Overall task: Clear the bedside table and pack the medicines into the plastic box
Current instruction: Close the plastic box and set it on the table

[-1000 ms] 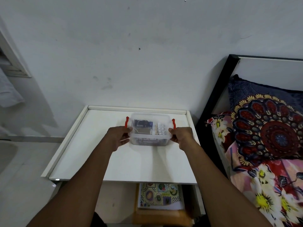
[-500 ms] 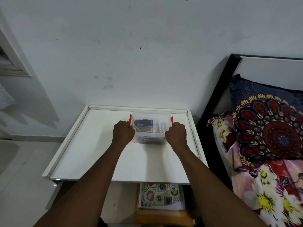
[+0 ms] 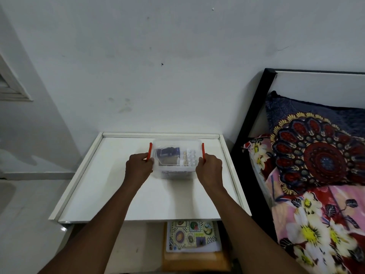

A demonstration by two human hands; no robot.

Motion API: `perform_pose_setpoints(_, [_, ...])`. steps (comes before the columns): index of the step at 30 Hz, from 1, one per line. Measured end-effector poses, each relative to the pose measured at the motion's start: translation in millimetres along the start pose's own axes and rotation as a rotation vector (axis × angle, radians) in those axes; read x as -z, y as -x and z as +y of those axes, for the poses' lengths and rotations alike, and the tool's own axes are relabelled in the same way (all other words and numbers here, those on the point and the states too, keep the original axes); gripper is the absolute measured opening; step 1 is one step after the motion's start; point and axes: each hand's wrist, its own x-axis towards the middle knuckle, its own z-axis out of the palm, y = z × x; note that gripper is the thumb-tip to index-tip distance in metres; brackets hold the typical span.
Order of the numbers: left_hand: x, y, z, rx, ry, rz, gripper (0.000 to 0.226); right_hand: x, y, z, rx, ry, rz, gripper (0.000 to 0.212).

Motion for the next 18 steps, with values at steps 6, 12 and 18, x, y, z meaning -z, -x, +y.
perform_pose_setpoints(6, [12.2, 47.3, 0.7, 0.008, 0.106, -0.008, 0.027, 33.2, 46.7, 2.7, 0.041, -0.045, 0.051, 0.026])
perform_pose_setpoints(12, [23.9, 109.0, -13.0, 0.064, 0.138, -0.044, 0.029, 60.4, 102.3, 17.5, 0.01, -0.076, 0.06, 0.032])
perform_pose_setpoints(18, [39.2, 167.6, -14.0, 0.134, 0.186, -0.111, 0.002, 98.1, 147.9, 33.0, -0.132, -0.199, 0.015, 0.018])
